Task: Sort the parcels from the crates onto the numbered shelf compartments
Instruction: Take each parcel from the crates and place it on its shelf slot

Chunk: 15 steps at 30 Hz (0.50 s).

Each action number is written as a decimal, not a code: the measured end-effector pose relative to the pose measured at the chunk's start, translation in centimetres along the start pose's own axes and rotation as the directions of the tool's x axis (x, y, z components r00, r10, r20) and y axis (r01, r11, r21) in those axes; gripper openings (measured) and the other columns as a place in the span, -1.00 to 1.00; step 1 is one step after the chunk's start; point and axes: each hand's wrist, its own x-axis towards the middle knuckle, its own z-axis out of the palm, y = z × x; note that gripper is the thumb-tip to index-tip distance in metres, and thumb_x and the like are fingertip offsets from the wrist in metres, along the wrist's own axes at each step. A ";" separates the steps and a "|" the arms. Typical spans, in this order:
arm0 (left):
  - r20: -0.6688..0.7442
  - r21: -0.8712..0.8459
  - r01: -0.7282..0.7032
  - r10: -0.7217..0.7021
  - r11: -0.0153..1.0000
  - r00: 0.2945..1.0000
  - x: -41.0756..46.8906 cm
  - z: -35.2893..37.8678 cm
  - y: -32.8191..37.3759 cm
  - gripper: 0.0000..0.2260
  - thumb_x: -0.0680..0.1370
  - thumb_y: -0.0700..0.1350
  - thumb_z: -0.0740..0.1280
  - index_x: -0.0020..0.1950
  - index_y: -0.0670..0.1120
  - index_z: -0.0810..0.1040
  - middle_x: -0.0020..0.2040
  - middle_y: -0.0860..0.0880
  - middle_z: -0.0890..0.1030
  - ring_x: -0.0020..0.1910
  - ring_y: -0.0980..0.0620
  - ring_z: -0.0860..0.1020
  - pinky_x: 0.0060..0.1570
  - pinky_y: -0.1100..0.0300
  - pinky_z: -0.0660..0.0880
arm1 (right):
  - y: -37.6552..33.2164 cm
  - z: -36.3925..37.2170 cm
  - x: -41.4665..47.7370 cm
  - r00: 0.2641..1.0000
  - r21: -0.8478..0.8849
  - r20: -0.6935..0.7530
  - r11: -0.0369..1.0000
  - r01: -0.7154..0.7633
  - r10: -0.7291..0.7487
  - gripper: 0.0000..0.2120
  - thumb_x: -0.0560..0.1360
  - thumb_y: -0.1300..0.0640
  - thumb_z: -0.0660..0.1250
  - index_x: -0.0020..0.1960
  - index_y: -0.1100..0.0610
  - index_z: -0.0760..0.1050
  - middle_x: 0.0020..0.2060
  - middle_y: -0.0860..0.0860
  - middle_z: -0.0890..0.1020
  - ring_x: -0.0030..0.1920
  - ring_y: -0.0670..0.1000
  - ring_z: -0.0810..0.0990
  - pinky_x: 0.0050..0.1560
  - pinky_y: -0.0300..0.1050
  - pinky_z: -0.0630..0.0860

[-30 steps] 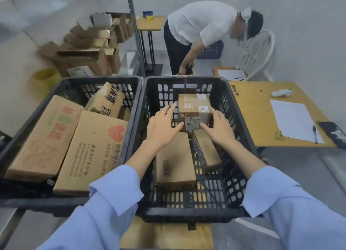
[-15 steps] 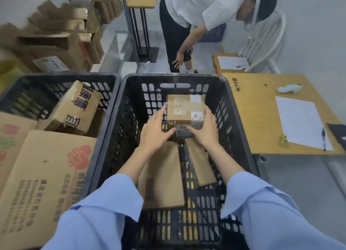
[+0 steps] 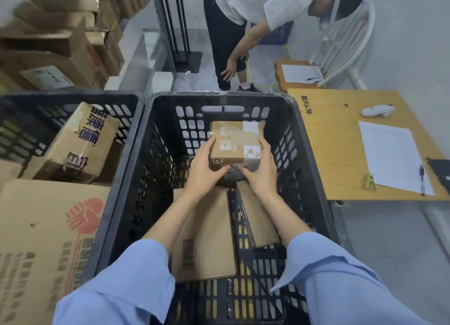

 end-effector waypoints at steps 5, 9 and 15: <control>-0.108 -0.018 -0.035 0.033 0.999 0.994 -0.3 -1.1 1.5 -0.20 0.41 -0.08 0.54 0.56 -0.01 0.20 0.46 0.01 0.35 0.41 0.06 0.34 0.40 -0.07 0.35 | -1.6 -0.4 0.0 0.993 -0.078 0.003 0.990 0.117 -0.117 -0.17 0.42 0.17 0.53 0.54 -0.08 0.16 0.49 -0.03 0.32 0.45 0.07 0.35 0.35 0.16 0.44; -0.171 -0.027 -0.106 0.100 0.994 0.980 -0.8 -3.1 3.7 -0.22 0.41 -0.12 0.53 0.55 0.01 0.21 0.46 0.02 0.35 0.41 0.06 0.33 0.36 -0.12 0.38 | -3.5 -1.3 -0.2 0.983 -0.039 -0.019 0.983 0.181 -0.181 -0.16 0.40 0.09 0.55 0.52 -0.12 0.16 0.44 -0.04 0.38 0.42 0.06 0.38 0.32 0.16 0.46; -0.221 -0.041 -0.214 0.200 0.976 0.955 -2.0 -6.8 7.5 -0.24 0.42 -0.11 0.52 0.54 0.04 0.23 0.42 0.04 0.39 0.31 0.04 0.42 0.26 -0.08 0.46 | -7.0 -3.5 -1.3 0.969 0.089 -0.092 0.968 0.236 -0.228 -0.11 0.33 -0.03 0.59 0.47 -0.17 0.11 0.37 -0.11 0.46 0.36 -0.01 0.44 0.30 0.08 0.45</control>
